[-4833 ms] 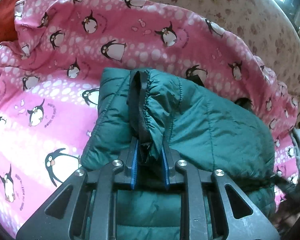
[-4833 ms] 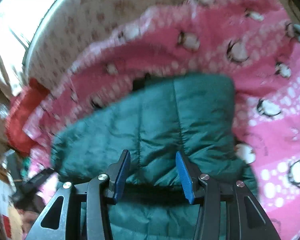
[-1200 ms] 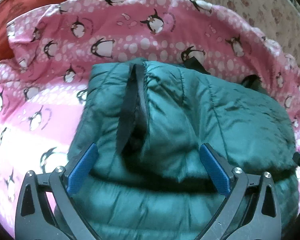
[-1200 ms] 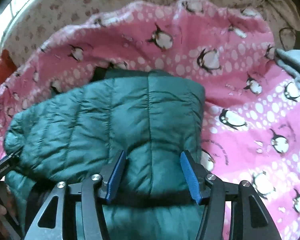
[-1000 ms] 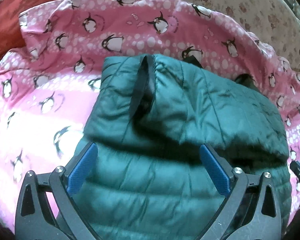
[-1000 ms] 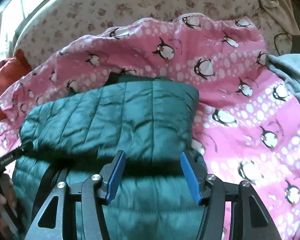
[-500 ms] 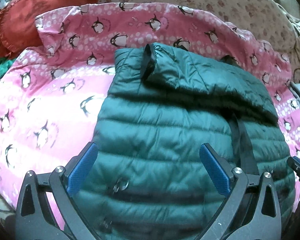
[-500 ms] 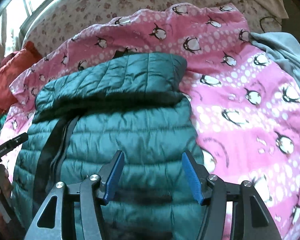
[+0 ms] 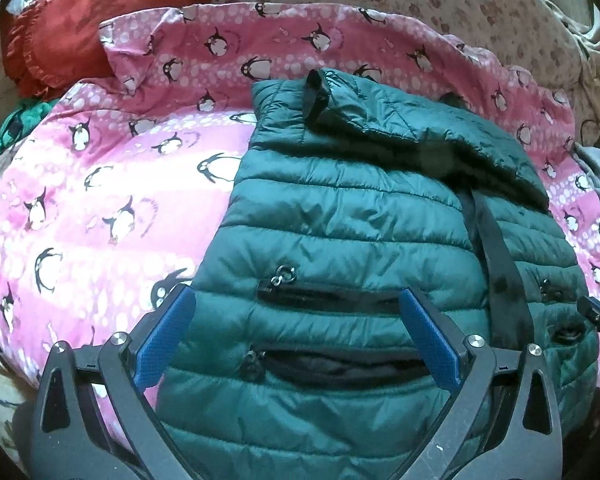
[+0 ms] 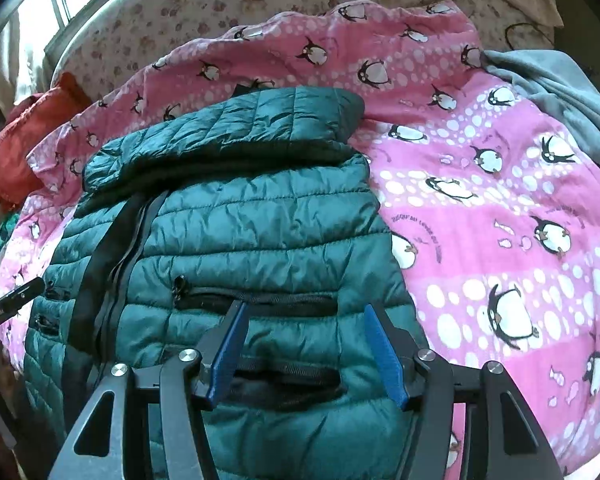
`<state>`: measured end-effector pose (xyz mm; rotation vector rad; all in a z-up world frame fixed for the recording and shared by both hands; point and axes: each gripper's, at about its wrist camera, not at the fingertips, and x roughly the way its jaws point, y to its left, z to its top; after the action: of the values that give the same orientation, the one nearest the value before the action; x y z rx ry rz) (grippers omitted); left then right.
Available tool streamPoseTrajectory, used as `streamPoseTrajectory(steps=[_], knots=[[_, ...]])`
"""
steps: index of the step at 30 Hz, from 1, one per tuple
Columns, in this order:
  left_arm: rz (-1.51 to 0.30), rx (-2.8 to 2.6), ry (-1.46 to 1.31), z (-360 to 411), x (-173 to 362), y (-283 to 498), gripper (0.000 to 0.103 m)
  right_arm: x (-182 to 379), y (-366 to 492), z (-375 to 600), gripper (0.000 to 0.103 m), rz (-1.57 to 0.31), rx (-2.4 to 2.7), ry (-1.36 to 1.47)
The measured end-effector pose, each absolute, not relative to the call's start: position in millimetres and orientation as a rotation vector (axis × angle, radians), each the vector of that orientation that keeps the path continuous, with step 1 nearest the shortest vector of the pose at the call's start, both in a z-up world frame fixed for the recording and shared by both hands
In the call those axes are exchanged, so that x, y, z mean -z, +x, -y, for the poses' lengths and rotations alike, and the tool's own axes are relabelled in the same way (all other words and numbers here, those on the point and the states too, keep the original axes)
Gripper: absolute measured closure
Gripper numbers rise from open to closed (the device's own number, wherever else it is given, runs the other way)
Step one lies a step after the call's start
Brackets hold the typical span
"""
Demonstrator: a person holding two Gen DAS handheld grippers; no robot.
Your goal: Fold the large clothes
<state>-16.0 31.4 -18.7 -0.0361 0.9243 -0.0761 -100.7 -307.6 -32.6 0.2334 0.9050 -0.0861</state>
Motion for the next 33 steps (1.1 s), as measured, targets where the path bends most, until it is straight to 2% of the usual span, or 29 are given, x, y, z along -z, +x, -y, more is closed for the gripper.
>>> streamPoseTrajectory(steps=[33], knots=[[-0.951,0.089,-0.06,-45,26,-52,0.001,36,-133,287,0.041,-0.929,0.084,0.191]])
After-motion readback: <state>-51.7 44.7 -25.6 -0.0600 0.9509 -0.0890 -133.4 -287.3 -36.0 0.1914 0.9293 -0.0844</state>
